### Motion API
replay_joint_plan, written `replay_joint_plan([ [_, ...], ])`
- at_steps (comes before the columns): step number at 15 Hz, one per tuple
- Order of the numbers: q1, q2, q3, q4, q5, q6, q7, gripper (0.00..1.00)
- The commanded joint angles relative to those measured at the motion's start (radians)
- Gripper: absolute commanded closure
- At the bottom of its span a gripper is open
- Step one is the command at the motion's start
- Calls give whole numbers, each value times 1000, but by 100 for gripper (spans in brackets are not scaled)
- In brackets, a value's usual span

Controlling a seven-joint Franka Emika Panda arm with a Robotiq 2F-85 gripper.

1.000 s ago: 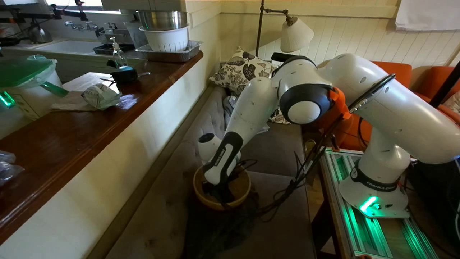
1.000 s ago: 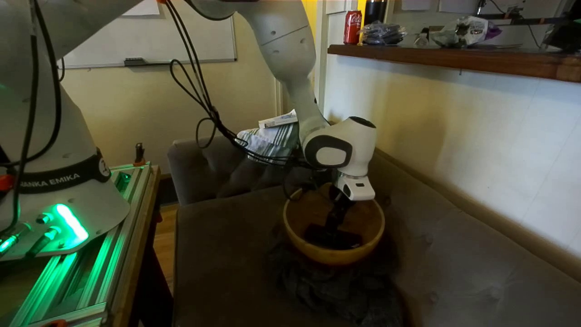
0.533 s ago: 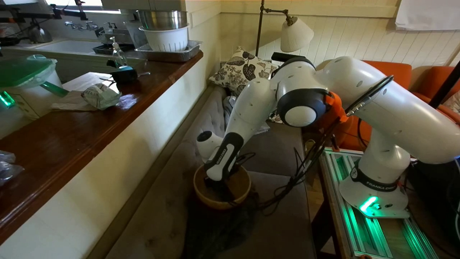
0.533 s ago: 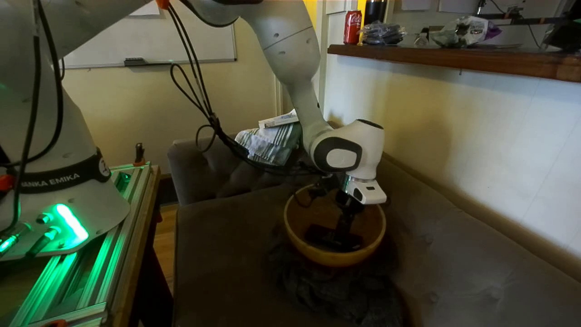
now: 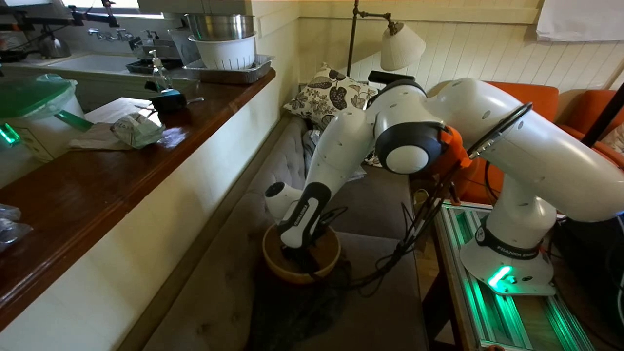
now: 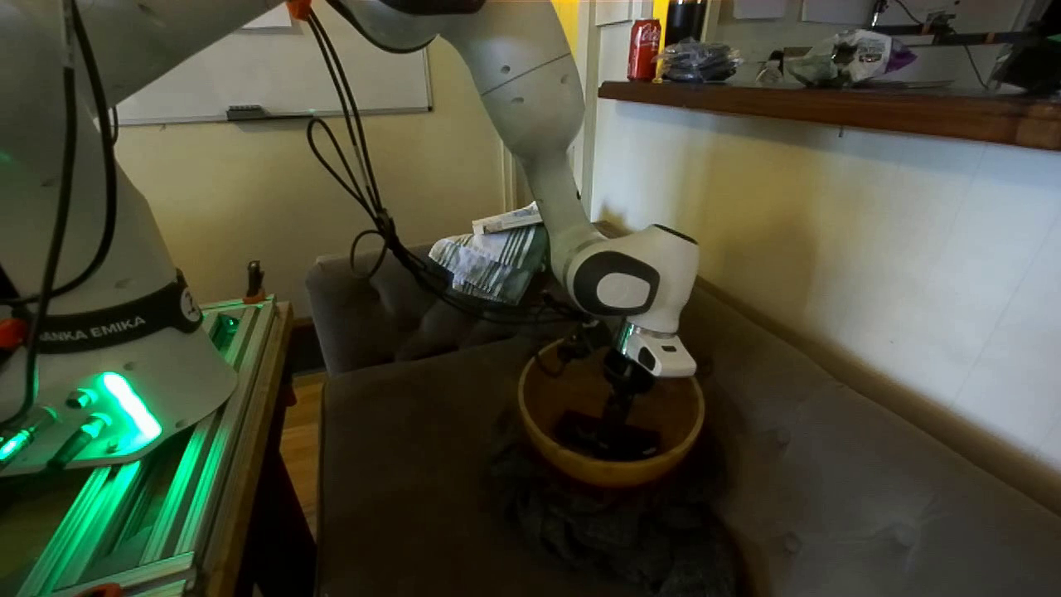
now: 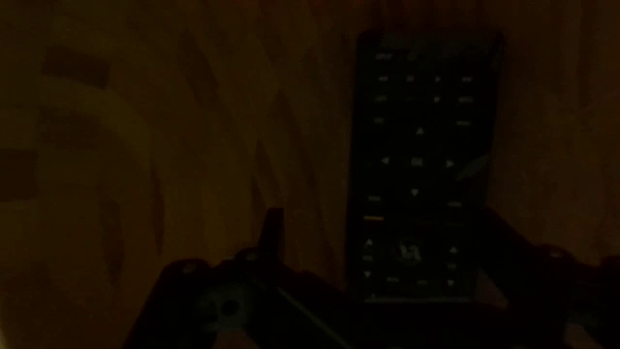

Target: Put the black remote control on the counter.

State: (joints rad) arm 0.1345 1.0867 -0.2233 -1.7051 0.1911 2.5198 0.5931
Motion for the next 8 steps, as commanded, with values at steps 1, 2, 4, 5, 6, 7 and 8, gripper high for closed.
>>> replay_joint_plan([
  [1, -18, 15, 23, 36, -18, -49, -8, 29],
  [2, -18, 15, 24, 37, -18, -52, -9, 31],
  [4, -22, 13, 32, 41, -15, -53, -14, 46],
  [5, -23, 13, 34, 43, -14, -52, -16, 55],
  [6, -25, 12, 38, 45, -13, -52, -18, 61],
  [7, -26, 11, 40, 46, -12, -52, -20, 64],
  [8, -29, 6, 42, 43, -9, -51, -22, 64],
])
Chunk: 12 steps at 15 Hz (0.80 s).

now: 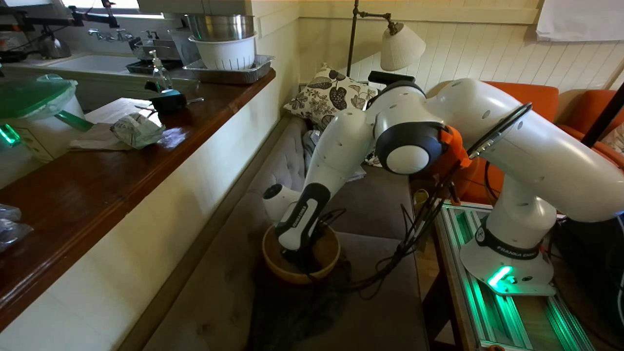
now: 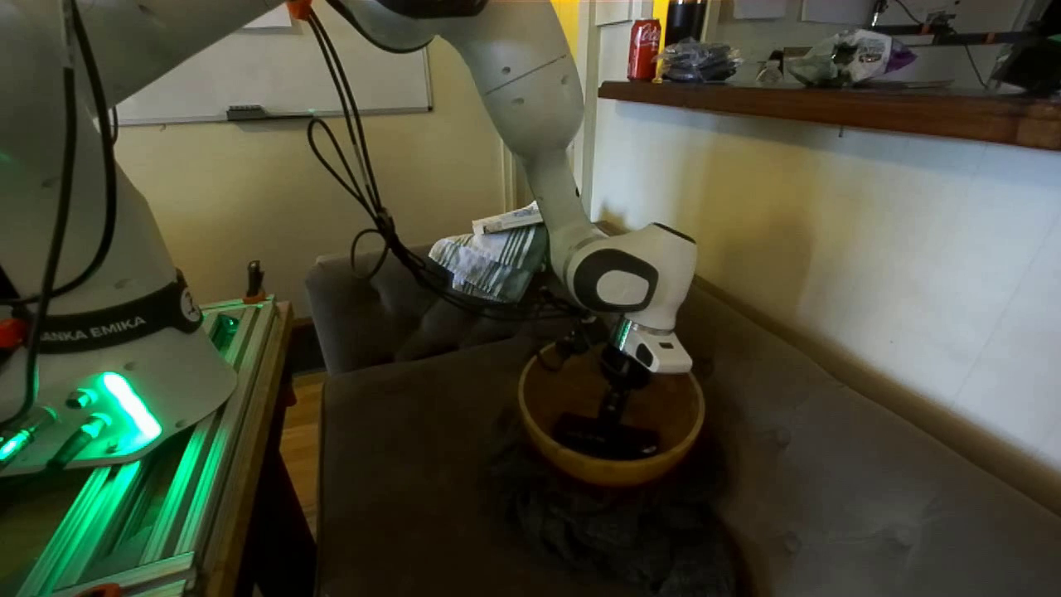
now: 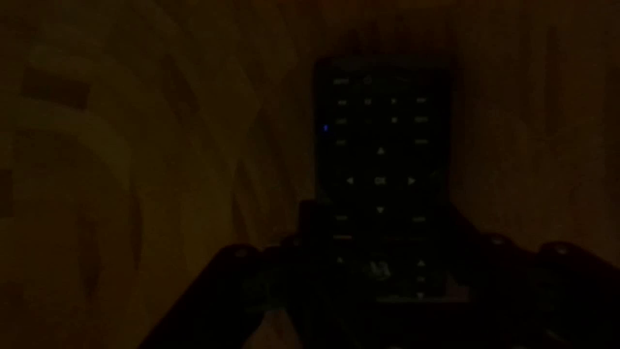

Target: Put the black remote control on the counter.

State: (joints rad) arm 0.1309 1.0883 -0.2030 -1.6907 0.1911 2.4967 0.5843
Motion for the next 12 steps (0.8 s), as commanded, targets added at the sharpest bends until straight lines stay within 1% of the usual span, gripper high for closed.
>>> replay_joint_plan([
  [1, -29, -8, 23, 17, -5, -27, -15, 64],
  [3, -51, -67, 35, -45, 9, -2, -44, 64],
  [5, -87, -167, 50, -160, 21, 55, -113, 64],
  [7, -117, -248, 52, -241, 15, 68, -179, 64],
  [9, -152, -329, 59, -306, -8, 16, -273, 64],
  [12, -198, -439, 67, -377, -39, -118, -418, 64],
])
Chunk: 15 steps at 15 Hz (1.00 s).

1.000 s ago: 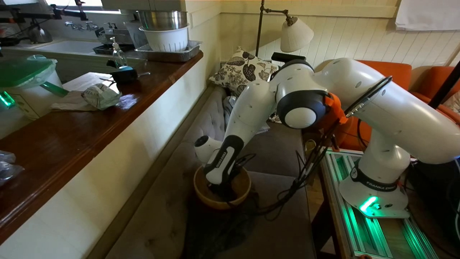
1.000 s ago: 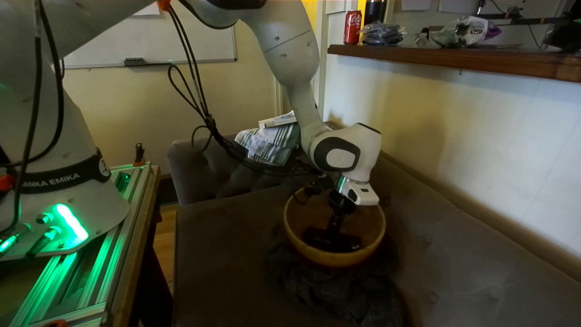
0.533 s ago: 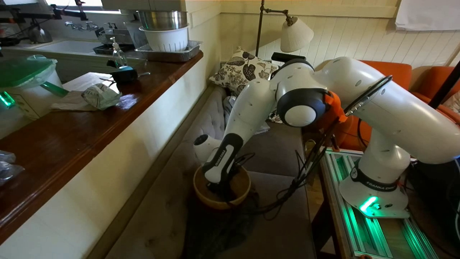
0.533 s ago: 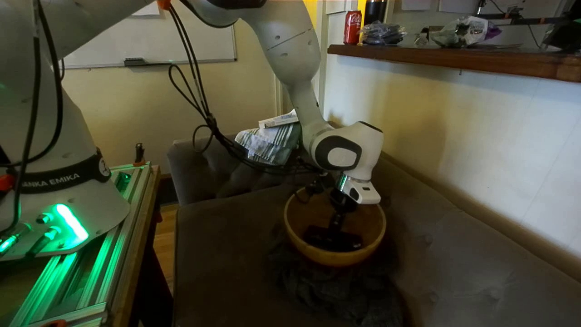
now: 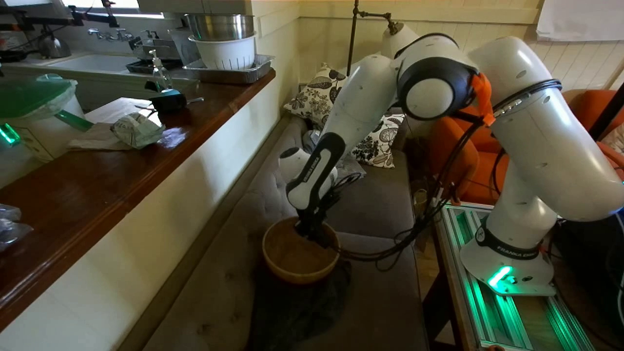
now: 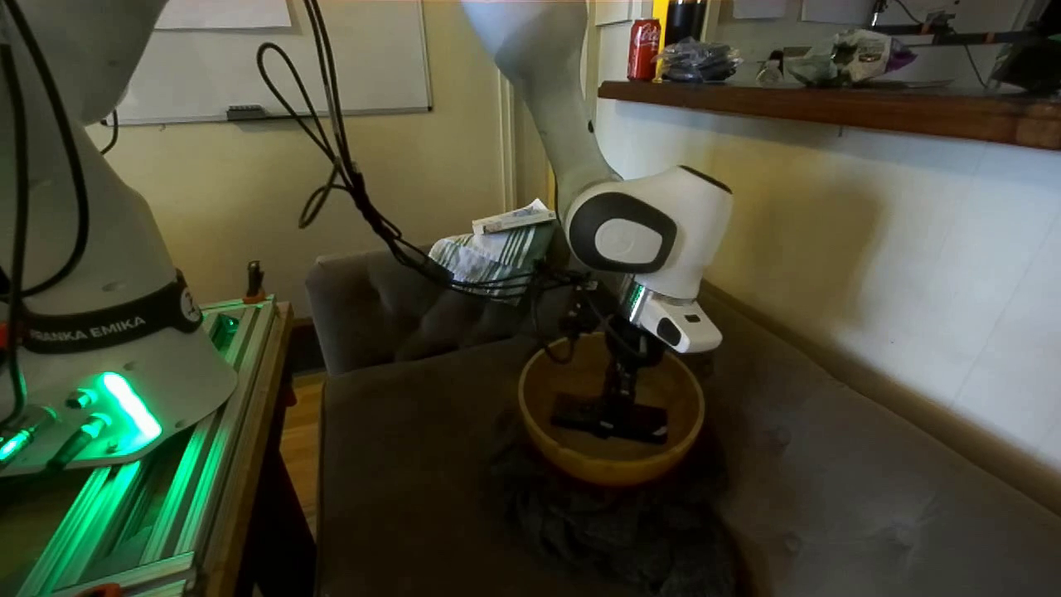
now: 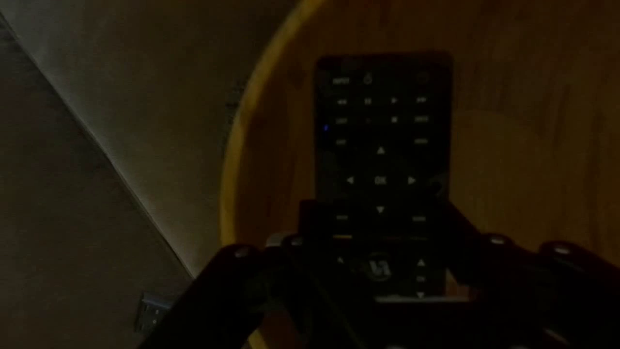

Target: Put the black remote control on the counter.

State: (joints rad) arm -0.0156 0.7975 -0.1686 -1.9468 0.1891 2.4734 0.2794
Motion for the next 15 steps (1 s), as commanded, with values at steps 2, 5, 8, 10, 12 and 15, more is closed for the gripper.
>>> replay_joint_plan([
  [2, -70, -219, 34, -160, -43, -157, -181, 64],
  [5, -89, -353, 25, -235, -46, -202, -240, 64],
  [8, -110, -488, 18, -327, -29, -190, -263, 64],
  [10, -130, -555, 18, -372, -7, -189, -279, 64],
  [12, -143, -536, 18, -358, 11, -195, -266, 64],
  [15, -142, -521, 16, -341, -15, -188, -250, 39],
])
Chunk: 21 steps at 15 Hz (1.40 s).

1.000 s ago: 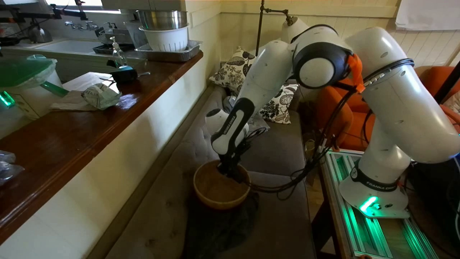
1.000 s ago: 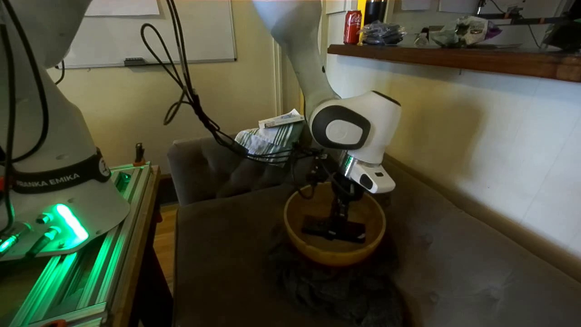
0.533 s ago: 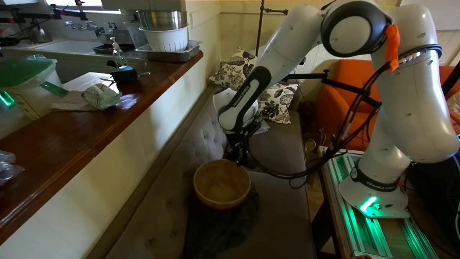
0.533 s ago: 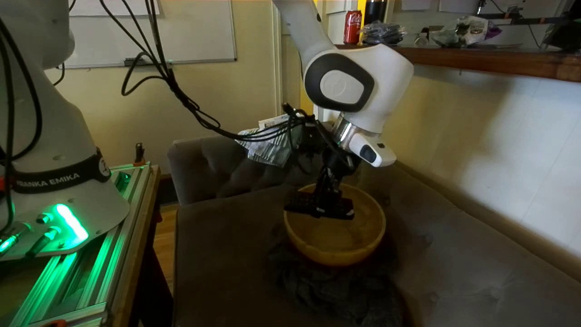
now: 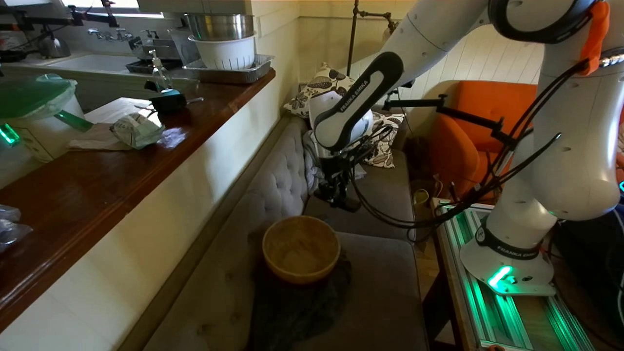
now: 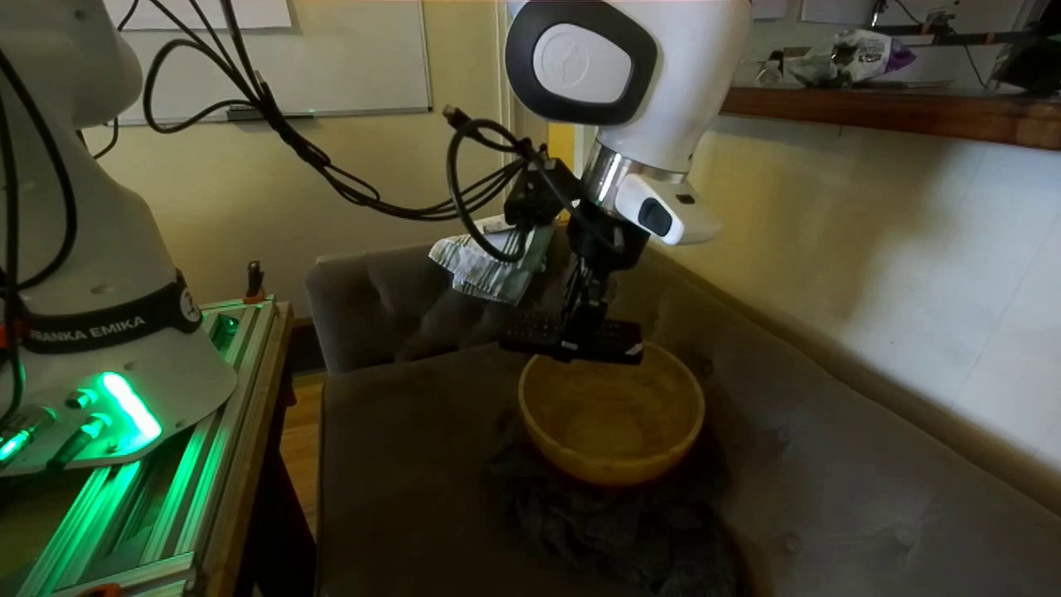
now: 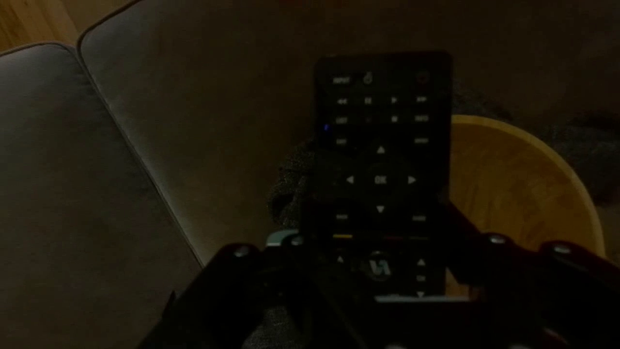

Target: Put the black remote control on the counter.

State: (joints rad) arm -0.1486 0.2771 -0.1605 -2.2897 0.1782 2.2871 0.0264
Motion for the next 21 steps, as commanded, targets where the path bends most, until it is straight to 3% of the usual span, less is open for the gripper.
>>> replay_joint_plan([
  [1, -9, 2, 8, 1, -3, -2, 3, 39],
  [2, -9, 4, 9, 0, -3, -2, 3, 39],
  [3, -9, 4, 10, 0, -3, -2, 3, 64],
  [6, 0, -86, 15, -25, -13, 33, -13, 64],
  [8, 22, -174, 11, -52, -80, 60, -19, 64],
  [15, 69, -469, 69, 4, -333, -99, -53, 64],
  [18, 98, -553, 117, 63, -368, -164, -110, 64],
  [20, 118, -580, 129, 82, -358, -140, -181, 64],
  [21, 105, -549, 124, 73, -337, -136, -123, 39],
])
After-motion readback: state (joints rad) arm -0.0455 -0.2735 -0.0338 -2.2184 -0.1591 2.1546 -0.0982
